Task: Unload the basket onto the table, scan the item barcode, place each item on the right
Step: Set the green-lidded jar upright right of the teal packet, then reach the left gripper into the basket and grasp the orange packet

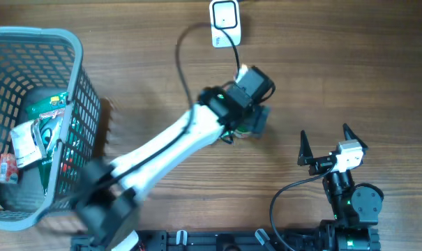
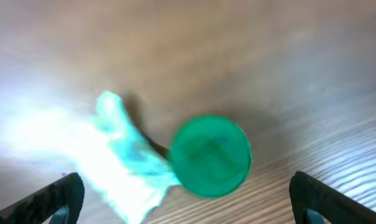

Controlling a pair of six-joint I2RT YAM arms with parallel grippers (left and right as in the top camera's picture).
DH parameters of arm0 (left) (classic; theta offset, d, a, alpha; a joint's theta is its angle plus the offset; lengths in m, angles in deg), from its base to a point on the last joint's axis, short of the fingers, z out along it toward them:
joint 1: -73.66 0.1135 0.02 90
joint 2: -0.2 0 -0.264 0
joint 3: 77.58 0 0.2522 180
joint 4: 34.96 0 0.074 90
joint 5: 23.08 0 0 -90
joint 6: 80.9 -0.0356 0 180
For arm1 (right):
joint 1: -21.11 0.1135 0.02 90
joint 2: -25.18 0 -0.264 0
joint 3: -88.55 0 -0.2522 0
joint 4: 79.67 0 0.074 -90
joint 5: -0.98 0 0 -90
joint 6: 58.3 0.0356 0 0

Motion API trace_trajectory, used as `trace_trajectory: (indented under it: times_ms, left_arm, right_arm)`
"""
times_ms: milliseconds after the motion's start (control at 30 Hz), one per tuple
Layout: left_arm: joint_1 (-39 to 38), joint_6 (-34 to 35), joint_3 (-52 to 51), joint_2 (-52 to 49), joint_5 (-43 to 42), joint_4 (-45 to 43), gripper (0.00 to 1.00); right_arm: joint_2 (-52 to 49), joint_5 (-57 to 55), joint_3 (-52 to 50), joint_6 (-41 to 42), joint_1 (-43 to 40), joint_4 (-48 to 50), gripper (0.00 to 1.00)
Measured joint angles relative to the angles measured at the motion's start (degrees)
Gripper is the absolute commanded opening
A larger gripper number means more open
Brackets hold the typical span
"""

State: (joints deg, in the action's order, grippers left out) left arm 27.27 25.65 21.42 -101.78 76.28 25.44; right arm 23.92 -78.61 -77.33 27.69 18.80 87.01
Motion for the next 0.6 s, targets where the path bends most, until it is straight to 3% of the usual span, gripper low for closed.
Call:
trace_trajectory:
  times_ms: [167,300,467,600]
  left_arm:
    - [1.4,-1.3,3.5,18.7,11.1,7.6,1.0]
    - [3.2,0.2,3.5,27.0,17.2,10.5,1.0]
    - [11.5,12.0,3.6,36.7,28.6,11.2,1.0]
    - [26.0,22.7,3.6,41.6,32.1,13.5,1.0]
  right_arm:
    - [0.0,0.0,0.0,0.0,0.0,0.0,1.0]
    - [0.0,0.0,0.0,0.0,0.0,0.0,1.0]
    - [0.0,0.0,0.0,0.0,0.0,0.0,1.0]
    - [0.0,0.0,0.0,0.0,0.0,0.0,1.0]
